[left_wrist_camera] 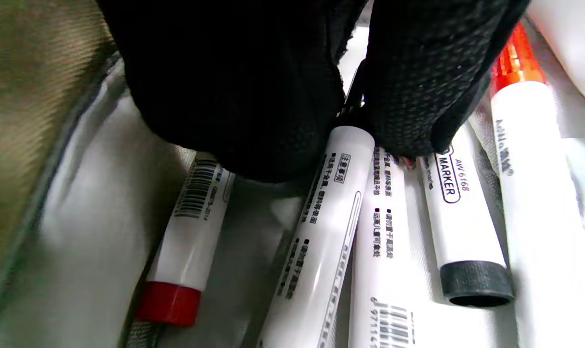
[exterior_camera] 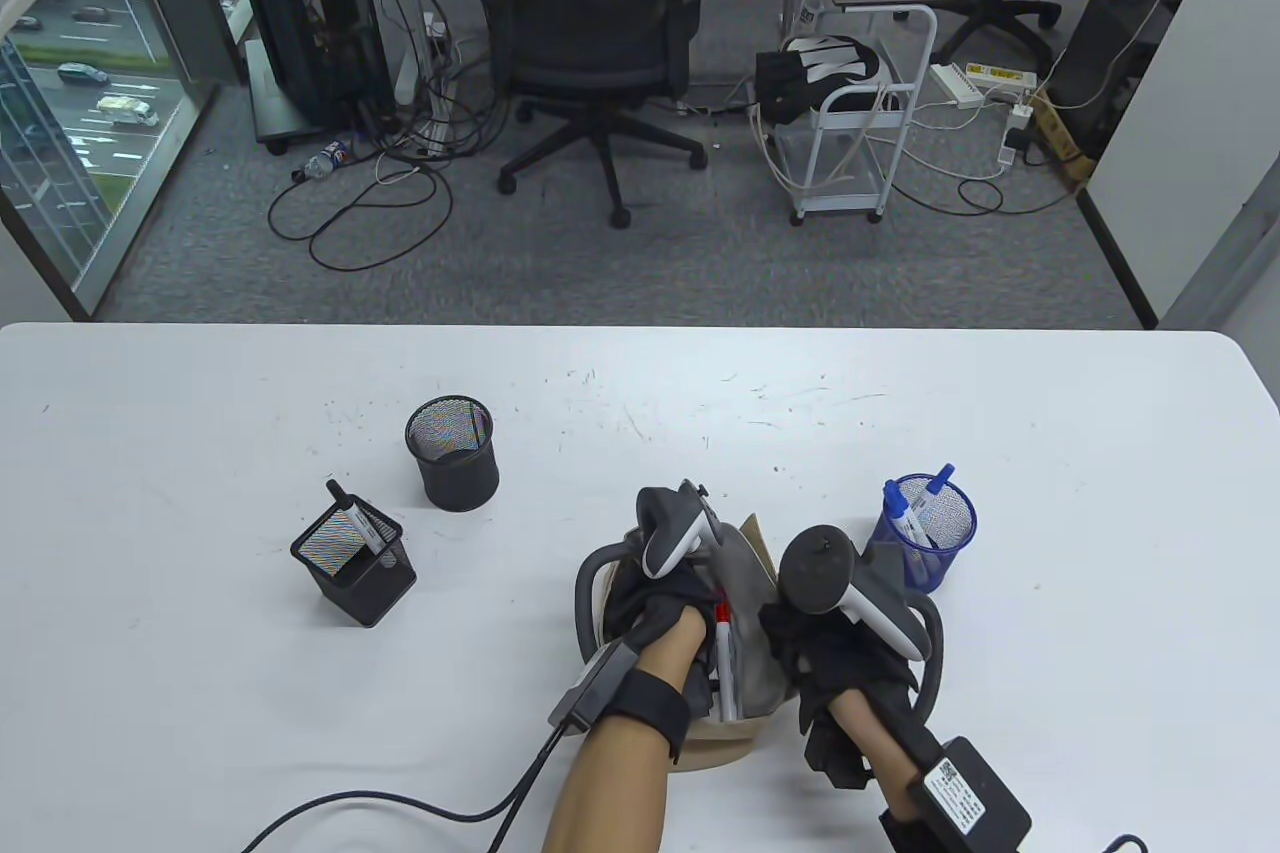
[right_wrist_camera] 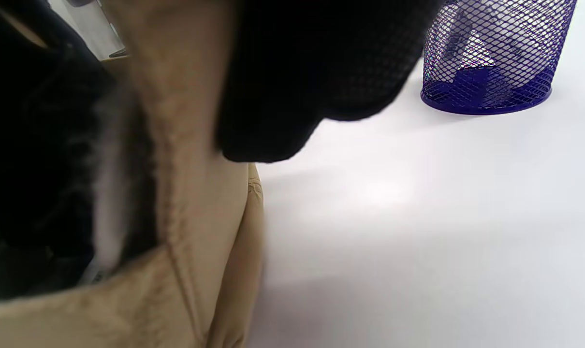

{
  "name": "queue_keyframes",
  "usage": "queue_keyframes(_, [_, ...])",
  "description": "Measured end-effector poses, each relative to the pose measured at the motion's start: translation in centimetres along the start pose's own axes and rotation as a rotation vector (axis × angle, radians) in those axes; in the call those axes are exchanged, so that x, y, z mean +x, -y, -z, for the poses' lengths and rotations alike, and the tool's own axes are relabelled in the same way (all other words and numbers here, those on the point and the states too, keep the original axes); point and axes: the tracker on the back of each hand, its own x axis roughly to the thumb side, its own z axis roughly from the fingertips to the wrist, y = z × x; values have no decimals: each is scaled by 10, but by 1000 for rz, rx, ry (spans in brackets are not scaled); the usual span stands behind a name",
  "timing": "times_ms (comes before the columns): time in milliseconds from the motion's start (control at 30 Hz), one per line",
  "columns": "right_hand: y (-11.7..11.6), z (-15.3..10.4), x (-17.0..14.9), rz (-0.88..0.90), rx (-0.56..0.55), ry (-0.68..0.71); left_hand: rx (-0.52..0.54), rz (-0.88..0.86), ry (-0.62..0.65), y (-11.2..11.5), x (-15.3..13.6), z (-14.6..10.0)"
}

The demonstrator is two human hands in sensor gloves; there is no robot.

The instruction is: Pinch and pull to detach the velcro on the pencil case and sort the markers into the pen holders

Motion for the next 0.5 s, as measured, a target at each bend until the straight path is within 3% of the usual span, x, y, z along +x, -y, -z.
queue_keyframes(100, [0,0,0,-5,-5,-1,8,-87,66,-11,-8,-9])
queue_keyframes(267, [0,0,0,-8,-8,-2,208,-377,213,-75,-54,-46])
queue_keyframes(367, [-1,0,1,-8,-9,-2,398,-503,188,-116,-101,-69])
queue_keyframes(500, [-1,0,1,-13,-11,-1,594,-512,76,-147,-157,-85])
